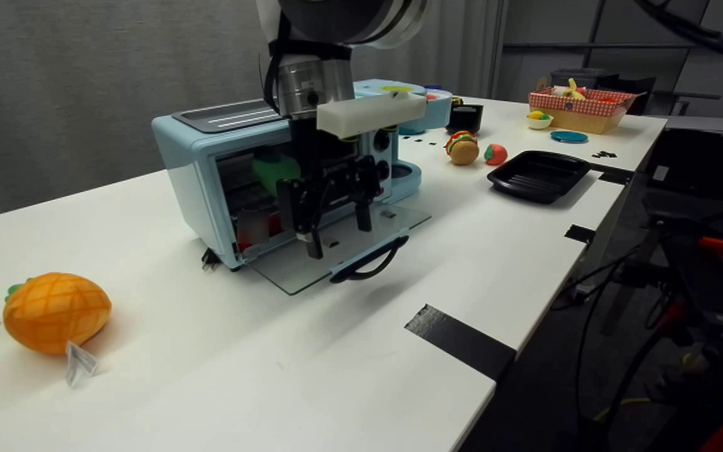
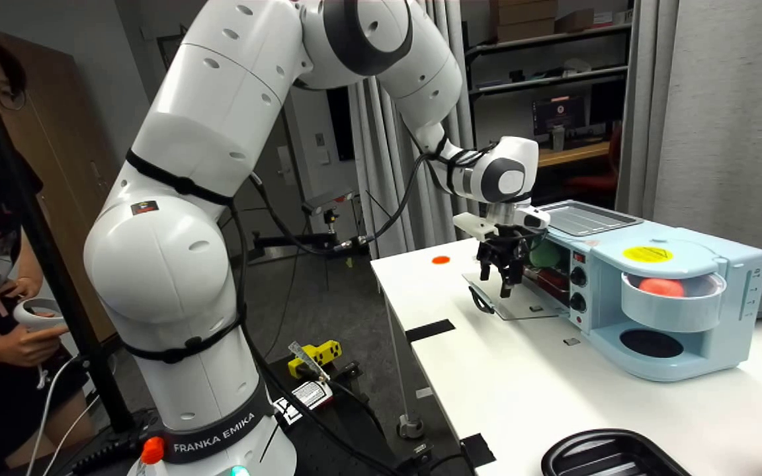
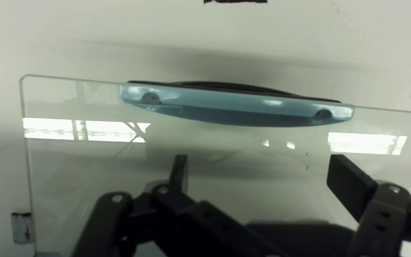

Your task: Open the door of the oven

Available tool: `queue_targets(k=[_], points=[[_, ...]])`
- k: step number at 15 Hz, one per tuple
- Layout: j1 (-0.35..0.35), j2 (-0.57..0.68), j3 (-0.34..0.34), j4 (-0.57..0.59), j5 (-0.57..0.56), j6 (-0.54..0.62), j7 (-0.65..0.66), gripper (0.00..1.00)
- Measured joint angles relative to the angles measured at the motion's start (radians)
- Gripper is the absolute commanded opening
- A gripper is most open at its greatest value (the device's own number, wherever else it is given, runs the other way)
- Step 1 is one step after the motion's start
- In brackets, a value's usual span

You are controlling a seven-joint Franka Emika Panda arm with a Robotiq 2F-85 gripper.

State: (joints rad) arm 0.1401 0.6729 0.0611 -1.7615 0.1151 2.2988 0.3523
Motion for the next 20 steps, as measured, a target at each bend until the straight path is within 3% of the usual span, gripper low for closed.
queue_targets(k=[14,20], points=[[0.019,-0.019,0.0,-0.105,0.015,0.137,0.046,1.0],[0.023,-0.035,0.0,-0.126,0.015,0.144,0.062,1.0]])
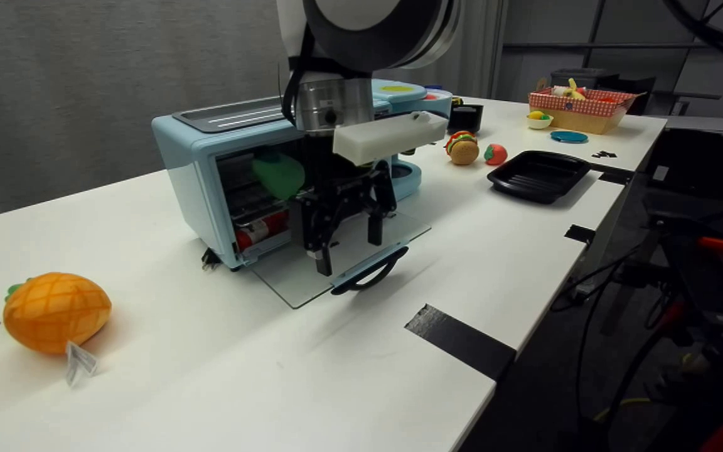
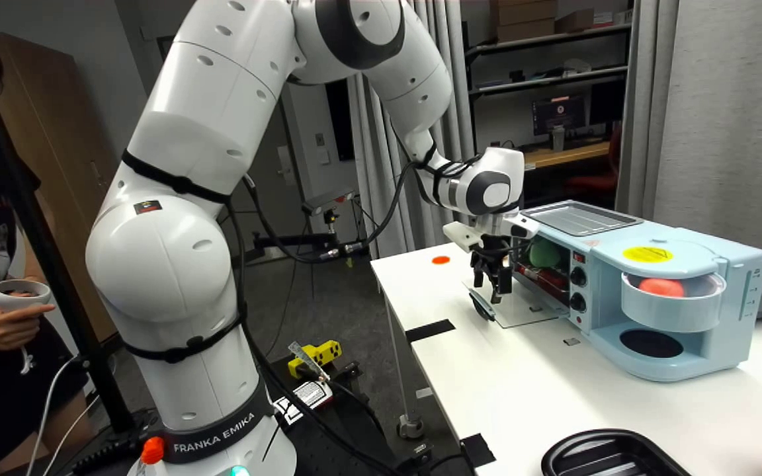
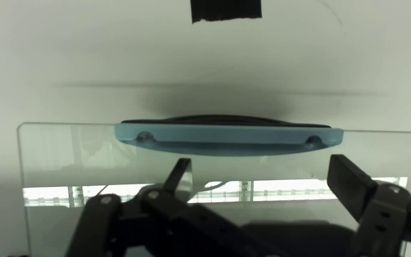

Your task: Open the door of the oven

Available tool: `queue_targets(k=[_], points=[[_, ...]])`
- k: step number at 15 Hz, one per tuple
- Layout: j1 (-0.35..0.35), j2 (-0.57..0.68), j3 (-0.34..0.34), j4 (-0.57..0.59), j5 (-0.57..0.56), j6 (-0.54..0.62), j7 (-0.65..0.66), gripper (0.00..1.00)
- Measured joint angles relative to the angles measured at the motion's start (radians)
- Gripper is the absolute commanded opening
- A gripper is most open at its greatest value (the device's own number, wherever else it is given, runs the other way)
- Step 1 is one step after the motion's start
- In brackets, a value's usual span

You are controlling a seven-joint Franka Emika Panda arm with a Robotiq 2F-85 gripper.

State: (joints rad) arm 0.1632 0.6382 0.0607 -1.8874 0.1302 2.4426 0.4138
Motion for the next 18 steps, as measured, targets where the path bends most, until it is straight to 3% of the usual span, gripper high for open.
queue_targets(k=[11,18], points=[[0.017,-0.118,-0.003,-0.089,0.0,0.001,0.057,1.0],[0.017,-0.126,-0.005,-0.096,0.0,0.001,0.057,1.0]])
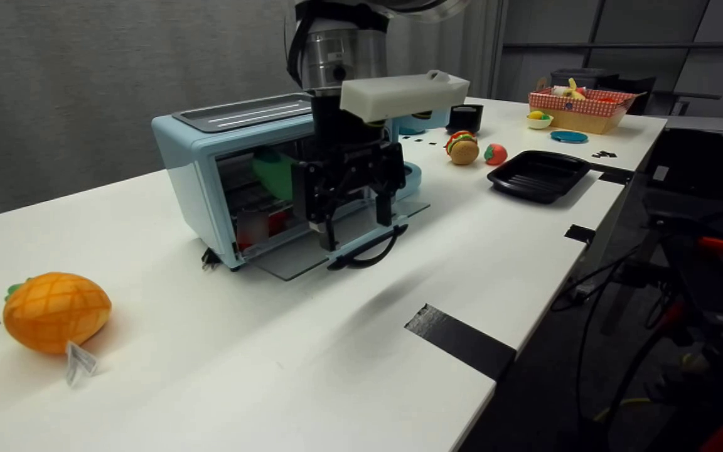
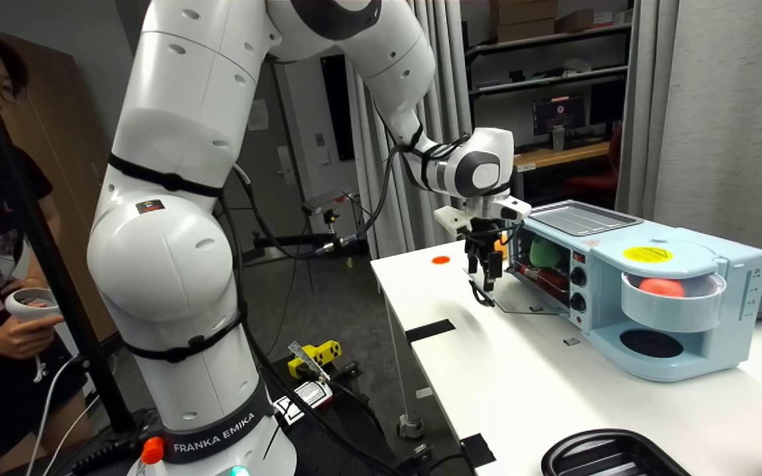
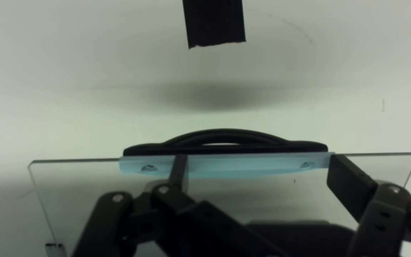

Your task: Open the door of the oven

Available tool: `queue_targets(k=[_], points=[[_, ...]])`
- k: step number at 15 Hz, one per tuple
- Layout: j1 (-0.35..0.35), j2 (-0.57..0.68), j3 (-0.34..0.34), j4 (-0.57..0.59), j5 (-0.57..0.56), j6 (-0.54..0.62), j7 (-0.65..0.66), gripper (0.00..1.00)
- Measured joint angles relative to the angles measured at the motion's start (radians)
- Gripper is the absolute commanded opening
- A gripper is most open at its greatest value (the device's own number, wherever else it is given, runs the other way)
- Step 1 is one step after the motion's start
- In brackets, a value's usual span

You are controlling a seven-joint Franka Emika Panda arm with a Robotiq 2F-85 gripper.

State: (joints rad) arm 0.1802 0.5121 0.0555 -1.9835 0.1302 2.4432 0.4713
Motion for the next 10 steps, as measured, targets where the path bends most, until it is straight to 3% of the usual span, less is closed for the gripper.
queue_targets(k=[10], points=[[-0.001,0.067,-0.012,0.039,0.0,0.0,0.0,1.0]])
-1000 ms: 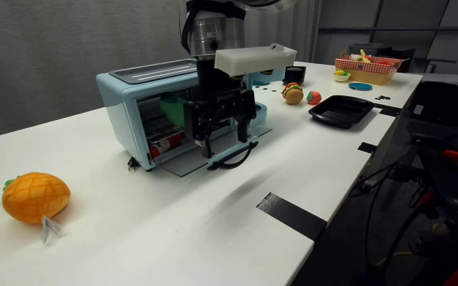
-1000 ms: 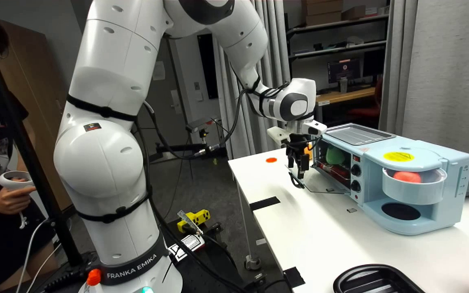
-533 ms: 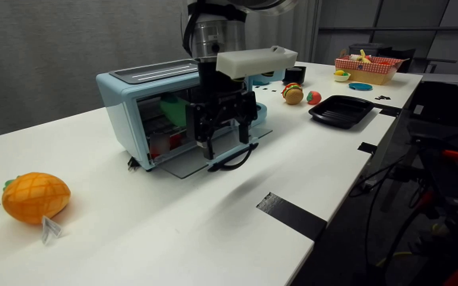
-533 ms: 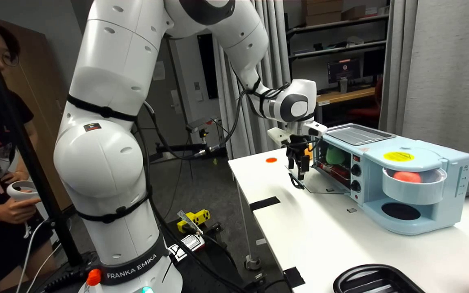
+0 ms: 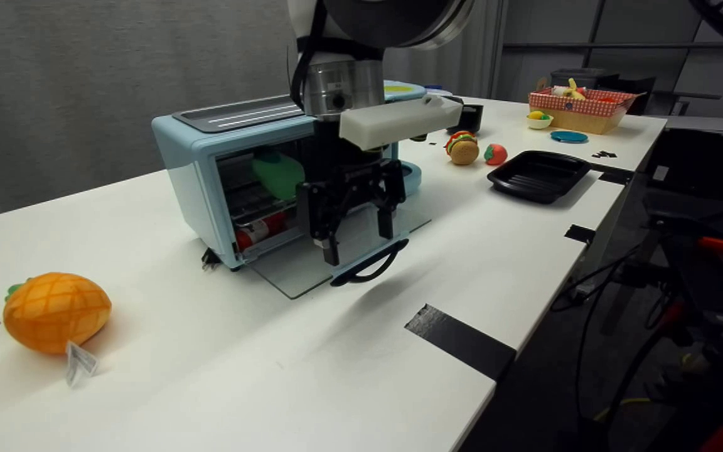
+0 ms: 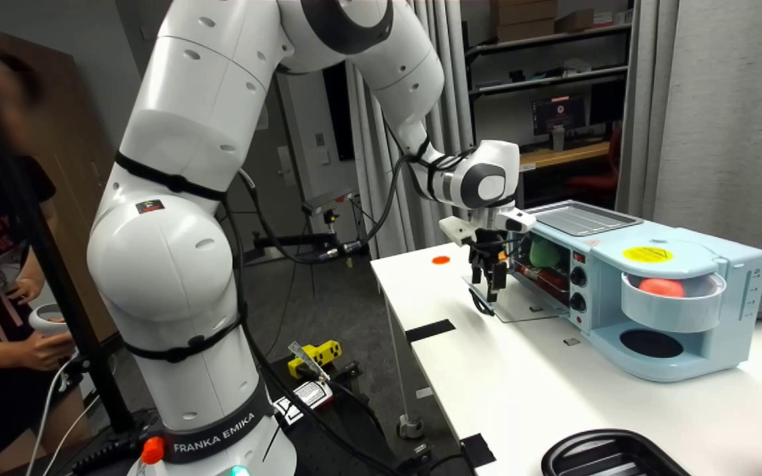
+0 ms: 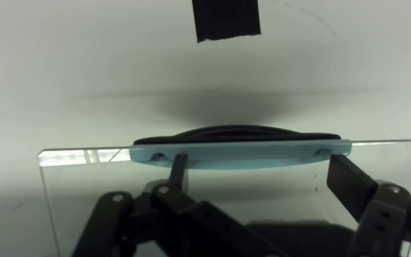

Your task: Open the door of the oven

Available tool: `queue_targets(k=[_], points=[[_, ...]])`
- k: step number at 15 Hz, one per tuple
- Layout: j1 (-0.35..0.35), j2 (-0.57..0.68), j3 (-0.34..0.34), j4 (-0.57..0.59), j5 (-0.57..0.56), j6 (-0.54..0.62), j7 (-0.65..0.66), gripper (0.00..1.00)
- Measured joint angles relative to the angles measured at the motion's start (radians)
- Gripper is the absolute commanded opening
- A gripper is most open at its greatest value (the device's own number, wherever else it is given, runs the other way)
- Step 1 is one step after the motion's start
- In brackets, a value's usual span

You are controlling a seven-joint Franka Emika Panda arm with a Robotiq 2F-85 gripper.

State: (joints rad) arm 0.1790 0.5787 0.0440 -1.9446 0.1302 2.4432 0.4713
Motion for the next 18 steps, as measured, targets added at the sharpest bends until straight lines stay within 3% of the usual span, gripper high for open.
queue_targets(k=[18], points=[[-0.002,0.055,-0.004,0.053,0.0,0.0,0.0,1.0]])
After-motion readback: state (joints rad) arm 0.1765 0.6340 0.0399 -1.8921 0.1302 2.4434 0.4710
